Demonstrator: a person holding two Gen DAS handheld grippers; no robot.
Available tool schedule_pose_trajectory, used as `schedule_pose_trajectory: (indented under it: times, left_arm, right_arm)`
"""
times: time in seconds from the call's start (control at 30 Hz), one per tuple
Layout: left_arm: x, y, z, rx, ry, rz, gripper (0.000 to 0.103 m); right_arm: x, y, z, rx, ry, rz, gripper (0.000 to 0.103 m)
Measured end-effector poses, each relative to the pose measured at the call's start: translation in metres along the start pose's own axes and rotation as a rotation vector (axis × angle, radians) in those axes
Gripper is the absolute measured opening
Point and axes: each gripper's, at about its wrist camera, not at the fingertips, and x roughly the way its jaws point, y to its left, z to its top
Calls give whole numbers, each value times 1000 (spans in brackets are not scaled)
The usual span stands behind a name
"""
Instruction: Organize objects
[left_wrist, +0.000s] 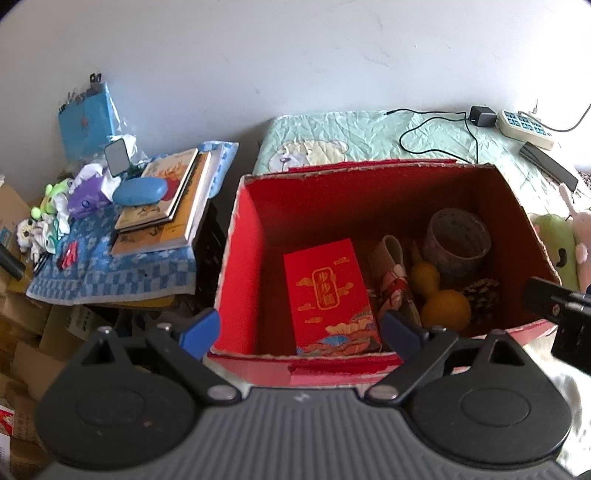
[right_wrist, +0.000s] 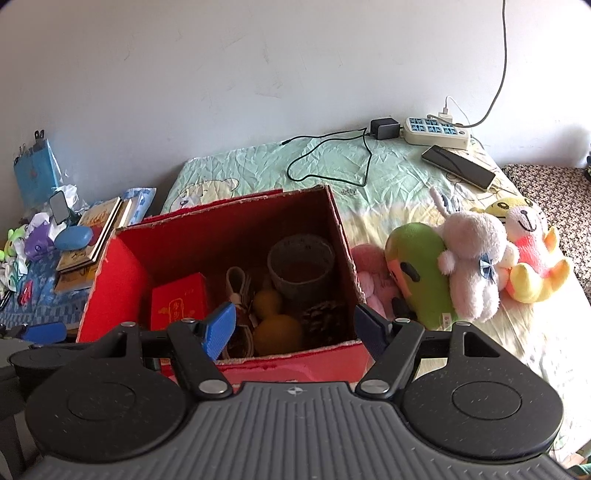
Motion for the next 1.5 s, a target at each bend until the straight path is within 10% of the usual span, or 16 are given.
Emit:
schedule_pose_trajectory:
  times: [1.5]
  left_arm:
    - [48, -1, 2, -16, 68, -28, 94]
  right_arm:
    - [53, -2, 3, -17, 76, -14, 73]
